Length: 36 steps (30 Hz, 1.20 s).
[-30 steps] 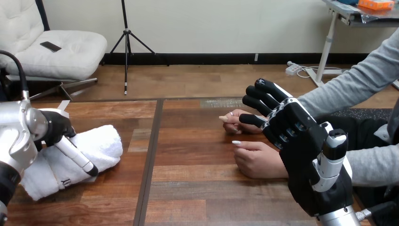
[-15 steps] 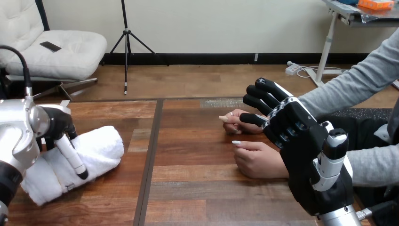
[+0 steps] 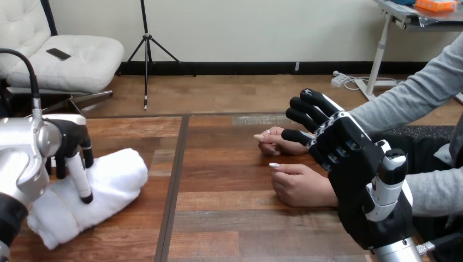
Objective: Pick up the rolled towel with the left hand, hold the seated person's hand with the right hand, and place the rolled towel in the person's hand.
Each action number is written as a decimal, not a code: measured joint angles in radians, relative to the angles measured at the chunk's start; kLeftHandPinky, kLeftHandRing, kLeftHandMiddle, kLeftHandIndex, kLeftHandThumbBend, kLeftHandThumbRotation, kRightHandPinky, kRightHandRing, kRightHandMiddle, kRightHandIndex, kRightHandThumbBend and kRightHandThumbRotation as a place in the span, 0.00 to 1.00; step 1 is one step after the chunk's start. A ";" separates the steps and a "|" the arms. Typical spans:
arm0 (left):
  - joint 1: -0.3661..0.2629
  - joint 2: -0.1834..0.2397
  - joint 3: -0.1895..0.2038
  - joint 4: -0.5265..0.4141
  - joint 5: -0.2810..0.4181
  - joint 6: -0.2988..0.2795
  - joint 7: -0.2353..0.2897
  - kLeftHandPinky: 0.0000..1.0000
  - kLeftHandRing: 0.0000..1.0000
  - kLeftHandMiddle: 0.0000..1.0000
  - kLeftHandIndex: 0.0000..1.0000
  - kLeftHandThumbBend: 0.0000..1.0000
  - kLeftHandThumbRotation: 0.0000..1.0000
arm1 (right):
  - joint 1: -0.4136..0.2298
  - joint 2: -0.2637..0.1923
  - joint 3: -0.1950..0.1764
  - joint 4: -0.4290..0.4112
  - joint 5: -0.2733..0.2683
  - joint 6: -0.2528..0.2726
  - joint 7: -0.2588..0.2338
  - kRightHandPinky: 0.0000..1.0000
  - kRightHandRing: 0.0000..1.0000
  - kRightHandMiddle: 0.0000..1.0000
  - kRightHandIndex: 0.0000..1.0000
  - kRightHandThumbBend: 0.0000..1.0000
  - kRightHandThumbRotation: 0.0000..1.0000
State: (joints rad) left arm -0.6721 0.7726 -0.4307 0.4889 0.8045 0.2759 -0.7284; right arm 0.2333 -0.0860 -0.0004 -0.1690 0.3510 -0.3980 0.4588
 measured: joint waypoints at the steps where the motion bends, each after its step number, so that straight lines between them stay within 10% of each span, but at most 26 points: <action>1: 0.003 0.000 0.002 -0.003 -0.003 0.000 0.005 0.31 0.39 0.48 0.48 0.74 0.00 | 0.000 0.000 -0.001 0.000 0.000 0.000 0.000 0.78 0.87 0.87 0.85 1.00 1.00; 36: 0.089 0.004 0.037 -0.068 -0.011 -0.009 0.127 0.28 0.37 0.46 0.47 0.74 0.00 | 0.000 0.000 -0.004 0.000 0.000 0.000 -0.003 0.77 0.86 0.86 0.85 0.99 1.00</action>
State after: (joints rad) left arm -0.5833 0.7762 -0.3936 0.4212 0.7931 0.2666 -0.6009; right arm 0.2332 -0.0861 -0.0042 -0.1690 0.3510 -0.3985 0.4563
